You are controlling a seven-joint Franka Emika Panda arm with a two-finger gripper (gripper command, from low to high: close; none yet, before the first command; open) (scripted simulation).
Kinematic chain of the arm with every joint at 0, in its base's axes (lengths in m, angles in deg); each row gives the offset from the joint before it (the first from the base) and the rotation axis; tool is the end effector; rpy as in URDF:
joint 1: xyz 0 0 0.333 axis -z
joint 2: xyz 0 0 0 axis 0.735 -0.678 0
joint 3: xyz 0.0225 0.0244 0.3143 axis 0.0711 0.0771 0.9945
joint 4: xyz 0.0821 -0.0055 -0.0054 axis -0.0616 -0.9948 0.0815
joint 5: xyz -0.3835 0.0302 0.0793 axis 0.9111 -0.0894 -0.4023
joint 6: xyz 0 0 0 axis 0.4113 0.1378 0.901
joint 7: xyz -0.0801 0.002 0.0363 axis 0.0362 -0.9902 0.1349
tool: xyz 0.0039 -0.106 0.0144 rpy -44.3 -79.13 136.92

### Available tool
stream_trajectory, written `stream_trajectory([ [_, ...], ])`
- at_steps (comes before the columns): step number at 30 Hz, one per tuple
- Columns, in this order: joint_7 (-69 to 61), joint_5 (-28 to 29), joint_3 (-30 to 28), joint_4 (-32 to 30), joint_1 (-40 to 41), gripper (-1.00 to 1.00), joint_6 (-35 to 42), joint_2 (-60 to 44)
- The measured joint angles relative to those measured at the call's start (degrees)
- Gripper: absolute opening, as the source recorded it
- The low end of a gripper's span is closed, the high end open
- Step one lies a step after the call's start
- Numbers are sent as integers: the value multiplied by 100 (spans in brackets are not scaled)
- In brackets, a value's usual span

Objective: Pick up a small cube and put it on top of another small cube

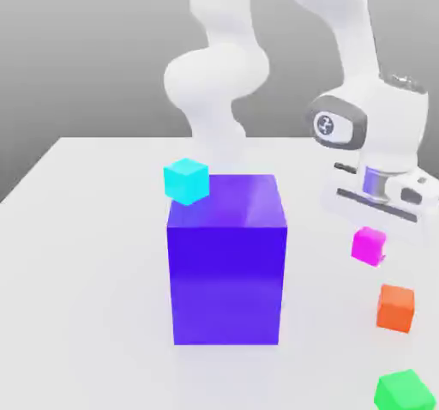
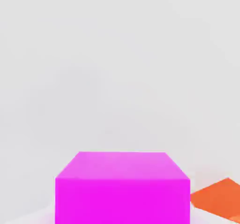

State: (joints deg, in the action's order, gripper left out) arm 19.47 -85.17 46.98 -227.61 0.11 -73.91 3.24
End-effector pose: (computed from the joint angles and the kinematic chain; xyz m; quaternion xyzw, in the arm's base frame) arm 0.2860 0.2674 0.2031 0.7592 0.6509 -0.0029 0.0010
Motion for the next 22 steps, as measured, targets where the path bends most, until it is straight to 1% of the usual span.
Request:
stream_trajectory([
  [6,898,-199,-358,1240,306,-100,674,-582],
  [14,1995,-597,-874,2893,719,-100,1562,-1368],
  [16,2019,-744,-858,3063,801,-100,1404,-1703],
  [18,1940,-901,-765,3127,889,-100,1081,-2098],
  [19,1912,-949,-730,3142,919,100,971,-2225],
  [22,1912,-949,-730,3142,919,100,971,-2225],
])
